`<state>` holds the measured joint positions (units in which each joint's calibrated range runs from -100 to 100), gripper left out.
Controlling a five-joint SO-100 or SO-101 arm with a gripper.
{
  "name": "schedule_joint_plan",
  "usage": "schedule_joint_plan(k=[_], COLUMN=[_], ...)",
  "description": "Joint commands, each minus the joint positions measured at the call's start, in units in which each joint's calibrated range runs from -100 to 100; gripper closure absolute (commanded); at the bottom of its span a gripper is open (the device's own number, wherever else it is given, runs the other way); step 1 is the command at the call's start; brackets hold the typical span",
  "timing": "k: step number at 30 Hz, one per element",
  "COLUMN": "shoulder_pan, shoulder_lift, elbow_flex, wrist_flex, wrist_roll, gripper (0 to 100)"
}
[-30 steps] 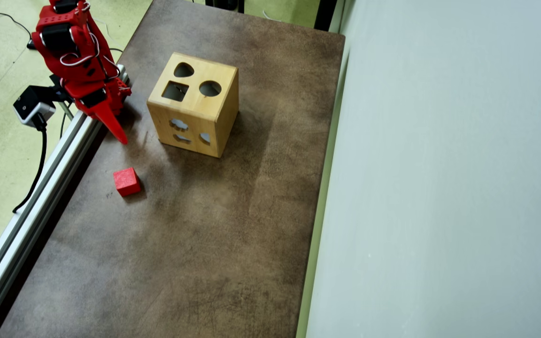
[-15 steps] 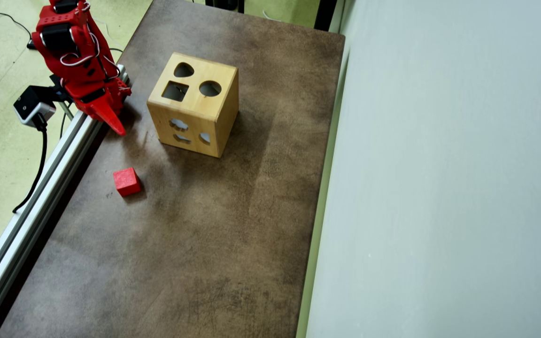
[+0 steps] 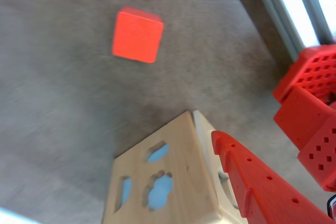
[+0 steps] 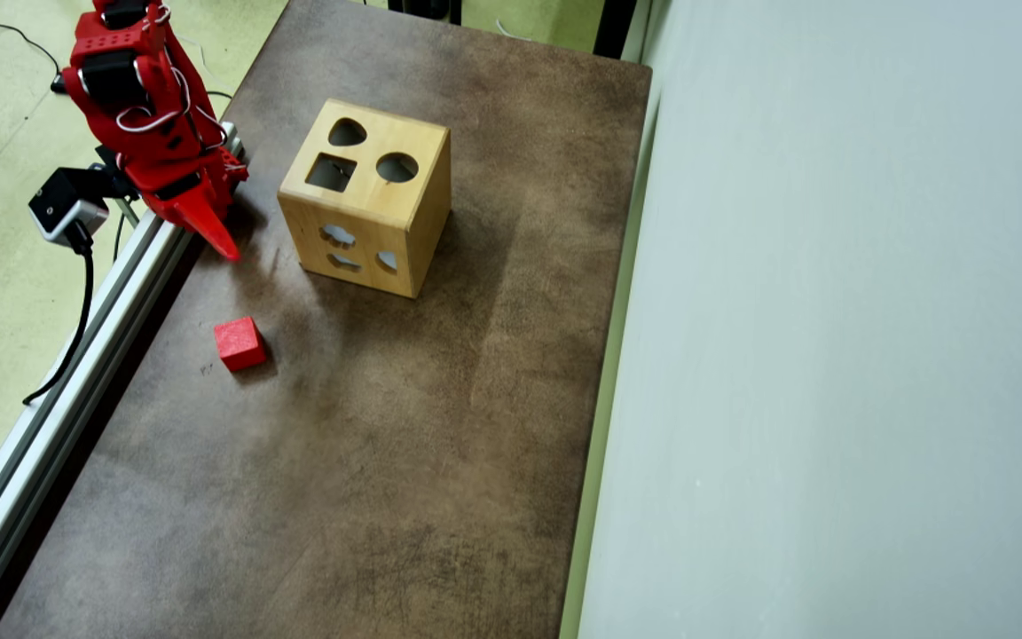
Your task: Pick and place the red cube on the square hole
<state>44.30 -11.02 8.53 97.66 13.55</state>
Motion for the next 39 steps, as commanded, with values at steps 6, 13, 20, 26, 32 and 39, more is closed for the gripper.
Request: schedule_joint_plan(k=[6, 13, 20, 26, 32, 39], shoulder_pan=[0.4, 0.4, 0.6, 2.9, 3.2, 3.4], shoulder_lift=[12.2, 16.1, 18.1, 18.1, 18.3, 23.4], elbow_flex=[-0.5, -0.4, -0.3, -0.3, -0.3, 1.5], wrist_flex=[-0.3, -0.4, -0.4, -0.4, -1.0, -9.5], wrist_roll=[-0.1, -0.2, -0.2, -2.9, -3.5, -3.5], gripper=[23, 23, 23, 23, 23, 23])
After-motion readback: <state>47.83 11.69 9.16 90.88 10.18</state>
